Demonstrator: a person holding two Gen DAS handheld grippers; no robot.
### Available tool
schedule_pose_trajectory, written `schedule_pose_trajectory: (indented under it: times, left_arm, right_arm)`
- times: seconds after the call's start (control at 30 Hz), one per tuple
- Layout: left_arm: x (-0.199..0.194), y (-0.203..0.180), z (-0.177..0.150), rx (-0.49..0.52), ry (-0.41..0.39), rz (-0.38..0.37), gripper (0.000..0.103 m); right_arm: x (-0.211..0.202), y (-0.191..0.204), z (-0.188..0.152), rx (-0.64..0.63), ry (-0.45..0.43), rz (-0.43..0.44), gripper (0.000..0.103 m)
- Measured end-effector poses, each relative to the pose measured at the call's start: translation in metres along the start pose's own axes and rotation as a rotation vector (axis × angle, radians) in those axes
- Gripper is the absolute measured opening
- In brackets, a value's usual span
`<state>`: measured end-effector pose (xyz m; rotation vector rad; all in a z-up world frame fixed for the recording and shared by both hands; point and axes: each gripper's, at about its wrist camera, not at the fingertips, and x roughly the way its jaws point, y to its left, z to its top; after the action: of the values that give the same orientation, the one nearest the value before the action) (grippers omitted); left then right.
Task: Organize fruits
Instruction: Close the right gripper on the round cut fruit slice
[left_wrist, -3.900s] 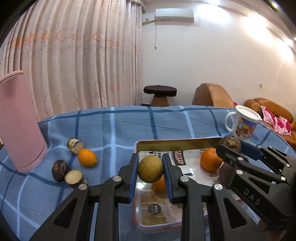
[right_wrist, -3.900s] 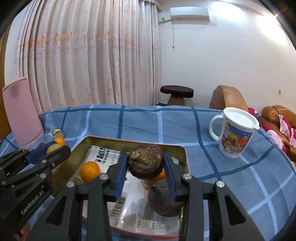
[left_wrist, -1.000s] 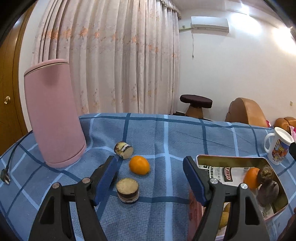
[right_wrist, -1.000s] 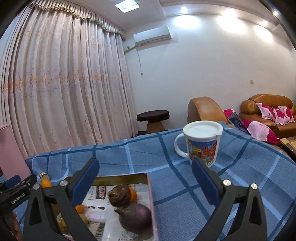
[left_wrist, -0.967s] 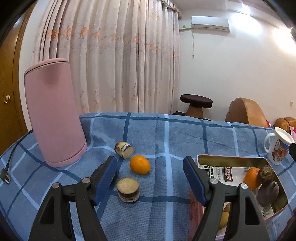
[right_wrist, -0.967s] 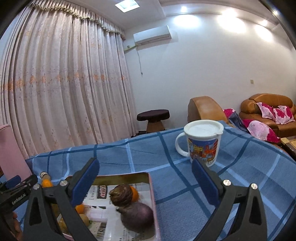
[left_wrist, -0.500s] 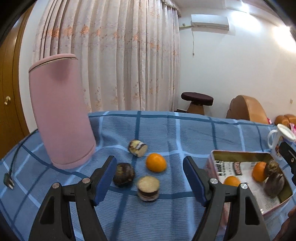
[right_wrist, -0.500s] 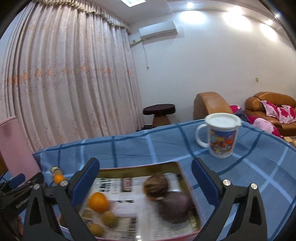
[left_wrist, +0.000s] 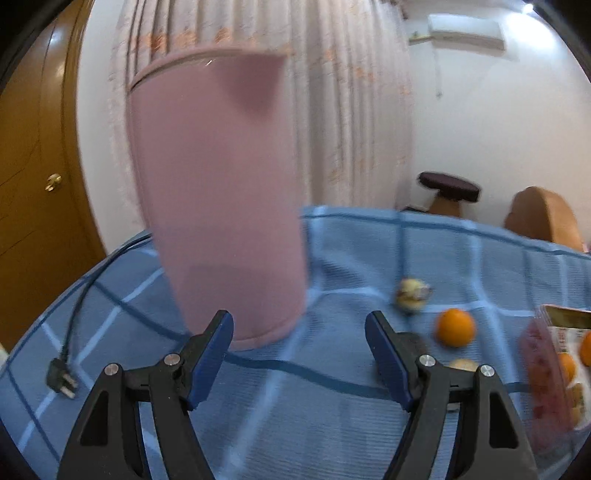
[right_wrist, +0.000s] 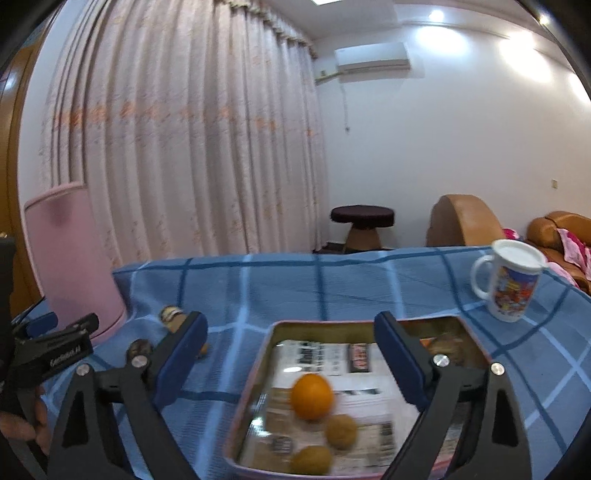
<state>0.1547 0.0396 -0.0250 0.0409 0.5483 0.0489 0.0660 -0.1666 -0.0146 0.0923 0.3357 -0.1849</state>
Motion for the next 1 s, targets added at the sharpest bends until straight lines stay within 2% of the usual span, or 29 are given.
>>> schedule_pose_trajectory:
  times: [0.07,0.17,0.3,0.33,0.37,0.4,0.47,0.6,0.63,0.67,0.77,0.83,0.9,0.97,1.0]
  left_arm:
    - [0.006,0.009,0.001,-0.004,0.020,0.028,0.075]
    - [0.012,0.019,0.003,-0.008,0.039,0.065,0.075]
    - [0.018,0.031,0.006,-0.038,0.067,0.075,0.075]
    - [0.019,0.032,0.006,-0.041,0.073,0.077,0.075]
    - [0.020,0.032,0.006,-0.042,0.078,0.079,0.075]
    - [0.021,0.033,0.006,-0.040,0.084,0.081,0.075]
    - [0.021,0.032,0.005,-0.032,0.091,0.080,0.075]
    - [0.021,0.031,0.007,-0.030,0.098,0.059,0.075]
    - [0.021,0.031,0.007,-0.029,0.100,0.052,0.075]
    - [0.022,0.031,0.007,-0.028,0.101,0.046,0.075]
    - [0.021,0.028,0.006,-0.019,0.101,0.020,0.075]
    - [0.019,0.024,0.006,-0.009,0.093,0.000,0.075]
    - [0.014,0.020,0.007,0.002,0.068,-0.027,0.075]
    - [0.009,0.015,0.007,0.016,0.043,-0.058,0.075]
    - [0.006,0.011,0.008,0.026,0.031,-0.085,0.075]
  right_arm:
    - [0.007,0.015,0.000,-0.027,0.030,0.021,0.088]
    - [0.022,0.039,-0.001,-0.051,0.099,0.098,0.087]
    - [0.046,0.073,-0.004,-0.120,0.215,0.161,0.082]
    - [0.052,0.081,-0.007,-0.147,0.248,0.168,0.073]
    - [0.060,0.090,-0.009,-0.181,0.291,0.173,0.058]
    - [0.065,0.095,-0.012,-0.198,0.323,0.177,0.053]
    - [0.082,0.102,-0.021,-0.229,0.417,0.186,0.051]
    - [0.101,0.099,-0.029,-0.207,0.522,0.195,0.050]
    - [0.103,0.098,-0.030,-0.195,0.530,0.211,0.045]
    - [0.103,0.096,-0.030,-0.181,0.532,0.236,0.037]
    - [0.097,0.092,-0.029,-0.161,0.507,0.241,0.037]
    - [0.082,0.081,-0.022,-0.107,0.421,0.259,0.037]
    - [0.058,0.068,-0.015,-0.050,0.296,0.273,0.037]
    - [0.040,0.059,-0.011,-0.009,0.198,0.252,0.037]
    - [0.036,0.057,-0.010,0.000,0.179,0.239,0.037]
